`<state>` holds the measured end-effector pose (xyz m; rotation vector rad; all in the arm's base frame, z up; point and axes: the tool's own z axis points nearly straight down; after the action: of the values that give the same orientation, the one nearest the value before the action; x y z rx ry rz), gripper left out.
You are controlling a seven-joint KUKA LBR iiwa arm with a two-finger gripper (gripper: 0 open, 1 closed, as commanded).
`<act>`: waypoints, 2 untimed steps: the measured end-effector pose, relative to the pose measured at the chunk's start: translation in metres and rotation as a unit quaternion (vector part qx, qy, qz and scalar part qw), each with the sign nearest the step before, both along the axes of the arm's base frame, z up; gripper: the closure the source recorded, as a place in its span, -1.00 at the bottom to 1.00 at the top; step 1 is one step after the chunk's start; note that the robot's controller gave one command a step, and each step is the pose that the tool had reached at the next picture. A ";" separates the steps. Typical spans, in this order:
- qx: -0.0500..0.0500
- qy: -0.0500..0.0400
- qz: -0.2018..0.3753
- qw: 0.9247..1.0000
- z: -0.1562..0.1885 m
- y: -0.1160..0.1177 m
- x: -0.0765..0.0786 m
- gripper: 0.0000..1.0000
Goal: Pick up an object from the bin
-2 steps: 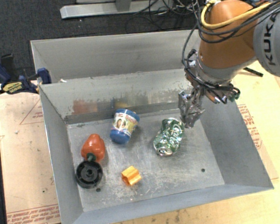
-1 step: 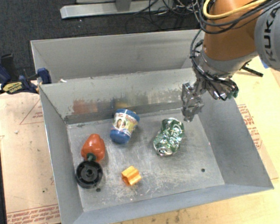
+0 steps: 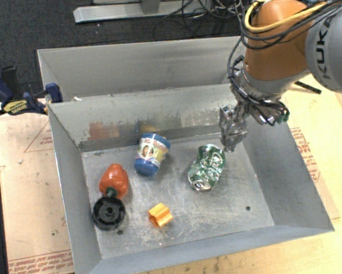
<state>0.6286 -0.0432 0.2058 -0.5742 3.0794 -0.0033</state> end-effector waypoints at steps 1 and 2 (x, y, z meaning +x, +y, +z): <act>0.000 0.004 0.123 0.992 -0.027 0.005 -0.028 1.00; 0.001 0.006 0.057 0.998 -0.037 0.007 -0.049 1.00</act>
Offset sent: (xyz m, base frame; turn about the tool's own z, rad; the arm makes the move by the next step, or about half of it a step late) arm -0.0314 0.0011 -0.0214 0.0398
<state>0.5799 -0.0367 0.1686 -0.7506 3.0520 0.0040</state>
